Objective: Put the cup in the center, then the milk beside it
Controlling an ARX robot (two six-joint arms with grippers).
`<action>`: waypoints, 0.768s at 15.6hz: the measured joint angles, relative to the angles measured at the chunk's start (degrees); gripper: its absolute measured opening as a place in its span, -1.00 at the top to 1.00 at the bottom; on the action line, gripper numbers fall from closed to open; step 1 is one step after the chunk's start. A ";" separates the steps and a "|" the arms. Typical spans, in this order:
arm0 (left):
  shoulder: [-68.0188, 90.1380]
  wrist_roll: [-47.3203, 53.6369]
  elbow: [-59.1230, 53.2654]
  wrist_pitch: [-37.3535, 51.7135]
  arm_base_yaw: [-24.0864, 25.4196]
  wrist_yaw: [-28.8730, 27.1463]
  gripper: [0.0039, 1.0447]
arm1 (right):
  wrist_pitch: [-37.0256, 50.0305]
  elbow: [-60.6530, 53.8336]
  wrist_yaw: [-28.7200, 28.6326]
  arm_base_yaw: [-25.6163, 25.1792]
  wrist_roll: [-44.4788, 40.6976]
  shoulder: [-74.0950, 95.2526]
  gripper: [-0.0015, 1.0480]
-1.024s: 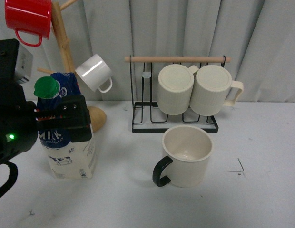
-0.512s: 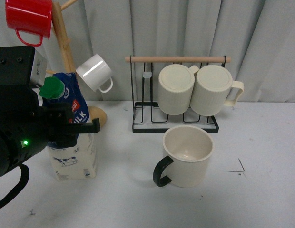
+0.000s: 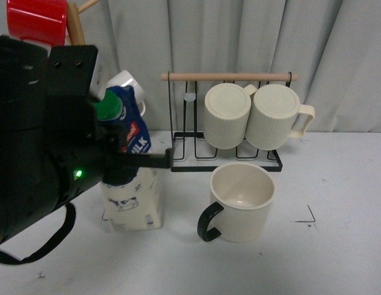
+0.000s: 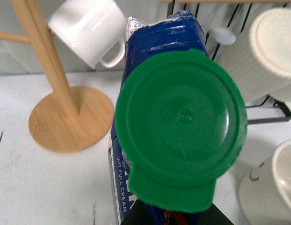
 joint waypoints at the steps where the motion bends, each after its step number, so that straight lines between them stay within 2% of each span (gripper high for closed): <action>1: 0.63 0.02 1.97 0.11 -0.26 0.04 0.95 | 0.00 0.00 0.00 0.00 0.00 0.00 -0.87; 7: 5.73 -0.04 6.49 -0.74 -0.26 -2.40 0.95 | 0.00 0.00 0.00 0.00 0.00 0.00 -0.87; 12: 6.47 -0.35 6.60 -1.29 -3.15 -3.50 0.95 | 0.00 0.00 0.00 0.00 0.00 0.00 -0.87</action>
